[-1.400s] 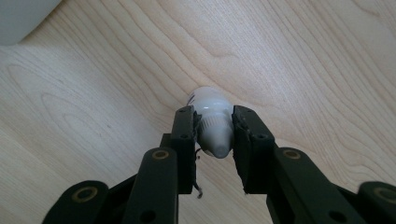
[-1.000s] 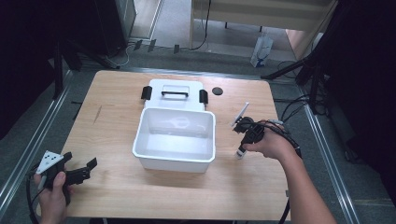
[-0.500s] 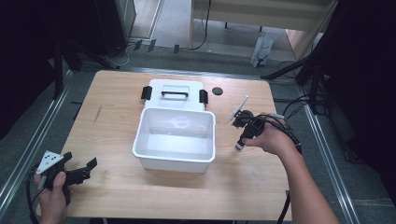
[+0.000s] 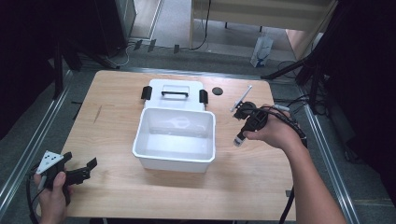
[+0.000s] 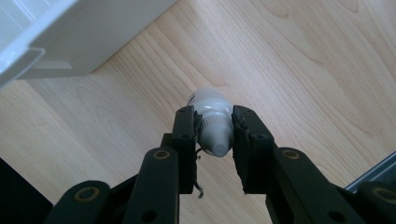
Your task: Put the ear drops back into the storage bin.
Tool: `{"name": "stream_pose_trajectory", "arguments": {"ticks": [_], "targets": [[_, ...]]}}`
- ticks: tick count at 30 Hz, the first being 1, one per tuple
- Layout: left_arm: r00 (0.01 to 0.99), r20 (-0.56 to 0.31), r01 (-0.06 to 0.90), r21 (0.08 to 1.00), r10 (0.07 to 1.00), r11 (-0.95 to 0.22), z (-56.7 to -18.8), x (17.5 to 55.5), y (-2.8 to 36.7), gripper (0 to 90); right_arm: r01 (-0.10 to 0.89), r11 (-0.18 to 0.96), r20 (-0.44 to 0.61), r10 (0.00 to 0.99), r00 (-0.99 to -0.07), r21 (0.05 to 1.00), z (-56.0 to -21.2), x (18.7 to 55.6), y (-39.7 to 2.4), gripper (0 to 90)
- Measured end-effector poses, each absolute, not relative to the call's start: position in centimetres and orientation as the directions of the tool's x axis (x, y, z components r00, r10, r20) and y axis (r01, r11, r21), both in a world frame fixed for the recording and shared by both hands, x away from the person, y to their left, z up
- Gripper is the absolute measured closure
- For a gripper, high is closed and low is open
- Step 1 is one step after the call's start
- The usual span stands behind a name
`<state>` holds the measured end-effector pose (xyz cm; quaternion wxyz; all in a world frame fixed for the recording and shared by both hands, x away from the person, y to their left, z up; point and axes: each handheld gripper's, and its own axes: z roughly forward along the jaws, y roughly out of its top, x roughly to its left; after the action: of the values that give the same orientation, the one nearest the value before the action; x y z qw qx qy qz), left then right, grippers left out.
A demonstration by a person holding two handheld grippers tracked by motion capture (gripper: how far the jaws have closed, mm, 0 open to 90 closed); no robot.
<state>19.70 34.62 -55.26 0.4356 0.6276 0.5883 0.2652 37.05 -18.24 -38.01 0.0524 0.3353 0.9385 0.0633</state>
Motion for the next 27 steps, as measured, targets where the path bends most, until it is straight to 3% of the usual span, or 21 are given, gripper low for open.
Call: {"name": "stream_pose_trajectory", "arguments": {"ticks": [15, 27], "targets": [[0.165, -0.183, 0.505, 0.860, 0.969, 0.076, -55.3, 19.7, 34.6, 0.0, 0.619, 0.759, -0.064, 0.641, -0.765, 0.200, -33.8, 36.9, -17.4, 72.3], [0.166, -0.184, 0.507, 0.858, 0.969, 0.076, -55.3, 19.7, 34.6, 0.1, 0.562, 0.795, -0.096, 0.593, -0.800, 0.227, -31.3, 36.4, -14.6, 72.2]]}}
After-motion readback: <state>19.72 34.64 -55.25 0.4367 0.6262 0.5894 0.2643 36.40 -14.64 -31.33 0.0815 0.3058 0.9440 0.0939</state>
